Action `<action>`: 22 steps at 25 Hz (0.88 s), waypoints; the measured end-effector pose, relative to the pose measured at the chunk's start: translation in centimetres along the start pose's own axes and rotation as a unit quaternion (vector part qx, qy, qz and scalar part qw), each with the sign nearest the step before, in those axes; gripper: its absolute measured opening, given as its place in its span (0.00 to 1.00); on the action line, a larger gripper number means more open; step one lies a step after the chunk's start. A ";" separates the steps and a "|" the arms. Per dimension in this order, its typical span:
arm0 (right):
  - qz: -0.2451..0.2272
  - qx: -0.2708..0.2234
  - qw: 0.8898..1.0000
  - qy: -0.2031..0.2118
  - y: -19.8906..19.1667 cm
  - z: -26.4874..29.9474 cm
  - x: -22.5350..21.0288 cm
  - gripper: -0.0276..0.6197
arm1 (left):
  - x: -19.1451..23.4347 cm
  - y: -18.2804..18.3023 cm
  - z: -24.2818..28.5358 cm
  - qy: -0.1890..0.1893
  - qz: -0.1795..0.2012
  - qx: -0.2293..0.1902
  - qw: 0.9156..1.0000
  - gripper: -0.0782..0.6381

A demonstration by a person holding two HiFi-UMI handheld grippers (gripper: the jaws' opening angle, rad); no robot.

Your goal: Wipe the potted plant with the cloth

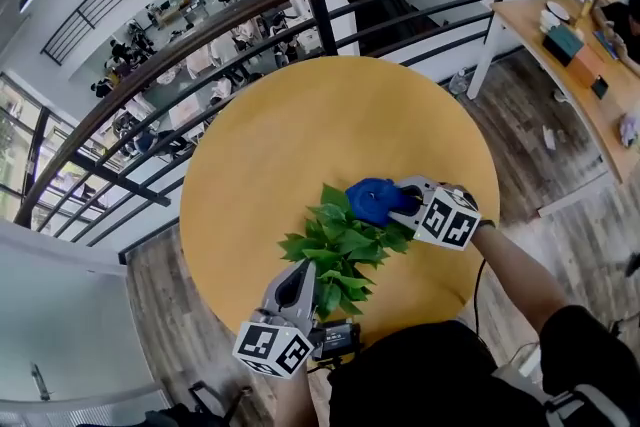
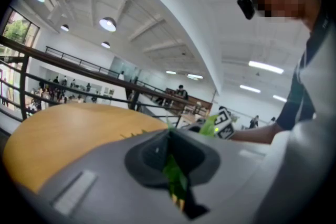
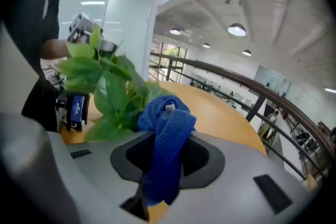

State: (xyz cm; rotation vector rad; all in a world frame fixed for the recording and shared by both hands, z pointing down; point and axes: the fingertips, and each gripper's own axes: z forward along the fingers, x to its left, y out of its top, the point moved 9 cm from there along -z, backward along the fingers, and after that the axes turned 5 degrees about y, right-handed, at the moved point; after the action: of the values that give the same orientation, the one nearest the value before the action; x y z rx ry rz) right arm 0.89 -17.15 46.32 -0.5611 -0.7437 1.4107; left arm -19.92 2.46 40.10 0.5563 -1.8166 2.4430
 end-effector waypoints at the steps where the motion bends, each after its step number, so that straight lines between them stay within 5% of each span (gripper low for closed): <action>1: 0.009 0.034 0.999 -0.006 -1.5 0.9 -0.3 0.23 | 0.1 -0.1 0.0 0.000 -0.001 0.000 1.000 0.11; 5: 0.049 0.139 0.987 -0.060 -6.8 1.6 -2.8 0.23 | 0.2 -0.3 0.1 0.002 -0.004 0.000 1.000 0.11; 7: 0.048 0.147 0.982 -0.108 -7.1 -0.2 -3.6 0.23 | 0.1 -0.3 0.2 0.002 -0.005 -0.002 1.000 0.11; 12: 0.043 -0.029 0.978 -0.201 0.8 -9.0 -1.4 0.23 | 0.3 -0.1 0.2 0.011 -0.003 -0.011 1.000 0.11; 14: 0.029 -0.087 0.979 -0.181 4.1 -11.6 1.9 0.23 | 0.2 -0.1 0.1 0.013 -0.001 -0.010 1.000 0.11; 17: 0.028 -0.111 0.987 -0.117 5.2 -10.9 7.1 0.23 | 0.2 -0.2 -0.1 0.017 0.000 -0.013 1.000 0.11; 22: 0.067 -0.021 0.996 -0.057 -1.6 -5.1 12.9 0.23 | 0.5 -0.6 -0.2 0.020 -0.003 -0.015 1.000 0.11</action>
State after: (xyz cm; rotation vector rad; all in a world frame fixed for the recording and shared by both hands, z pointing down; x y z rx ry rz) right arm 5.80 -4.12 45.77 -0.5746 -0.8409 1.5653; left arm -20.34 2.72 40.74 0.5063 -1.8300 2.4015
